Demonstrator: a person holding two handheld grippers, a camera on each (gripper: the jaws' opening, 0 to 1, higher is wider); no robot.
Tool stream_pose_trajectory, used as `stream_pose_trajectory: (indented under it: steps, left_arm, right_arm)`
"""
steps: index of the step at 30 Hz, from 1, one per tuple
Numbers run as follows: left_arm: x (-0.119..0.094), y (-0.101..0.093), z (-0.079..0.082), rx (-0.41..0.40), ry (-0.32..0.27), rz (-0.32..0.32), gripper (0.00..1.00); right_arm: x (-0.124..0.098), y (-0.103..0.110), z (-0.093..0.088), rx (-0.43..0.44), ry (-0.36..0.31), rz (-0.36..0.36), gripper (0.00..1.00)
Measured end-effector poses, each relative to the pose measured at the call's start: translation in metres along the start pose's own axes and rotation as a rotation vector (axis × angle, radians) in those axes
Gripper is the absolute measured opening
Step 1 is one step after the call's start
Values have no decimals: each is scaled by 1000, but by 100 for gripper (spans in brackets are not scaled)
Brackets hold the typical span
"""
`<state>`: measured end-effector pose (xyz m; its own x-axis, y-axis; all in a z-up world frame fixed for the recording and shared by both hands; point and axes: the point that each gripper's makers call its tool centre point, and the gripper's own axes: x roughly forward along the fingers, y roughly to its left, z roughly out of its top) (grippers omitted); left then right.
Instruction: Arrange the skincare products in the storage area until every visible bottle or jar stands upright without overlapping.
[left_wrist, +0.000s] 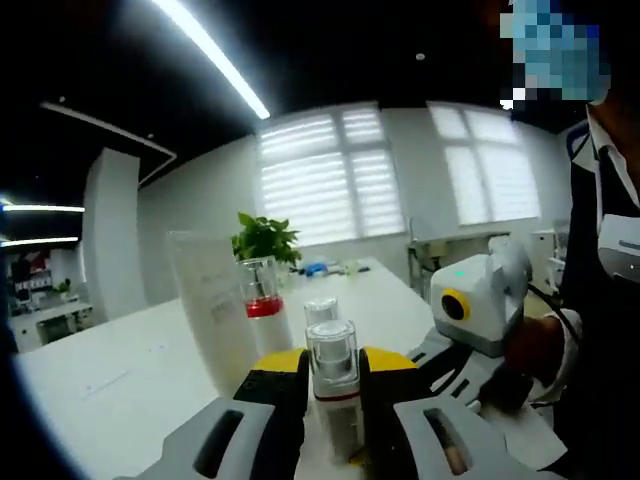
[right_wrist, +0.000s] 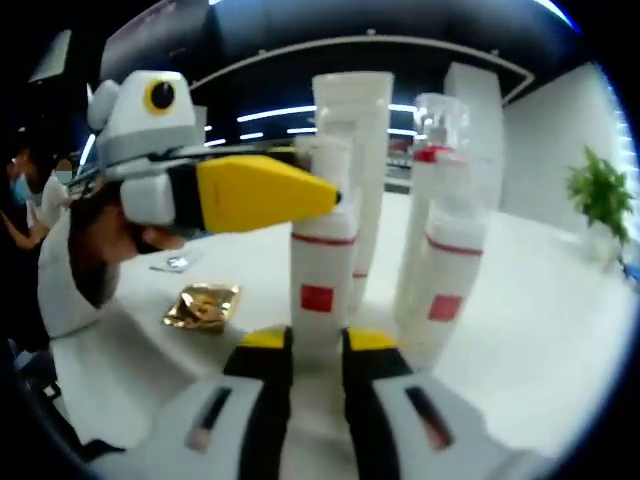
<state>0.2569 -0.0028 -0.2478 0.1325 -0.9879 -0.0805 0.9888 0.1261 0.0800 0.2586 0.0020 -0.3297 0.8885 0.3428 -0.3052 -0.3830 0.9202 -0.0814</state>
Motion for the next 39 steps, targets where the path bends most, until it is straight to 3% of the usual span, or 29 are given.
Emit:
stream_pose_trajectory:
  steps: [6,12,26,39]
  left_arm:
    - [-2,2,-2,14,3,22,21]
    - [-5,4,-13,49,51,41,22]
    - [-12,13,-11,-43,3,72,21]
    - [-16,18,-13,-35,-2,96,21]
  right_arm:
    - [0,-1,0,-18,2,-33,18]
    - [0,-2,0,-32,3,-47,18]
    - [7,-2,1,-48,7,-57,18]
    - [8,1,-2,-57,15,-21,20]
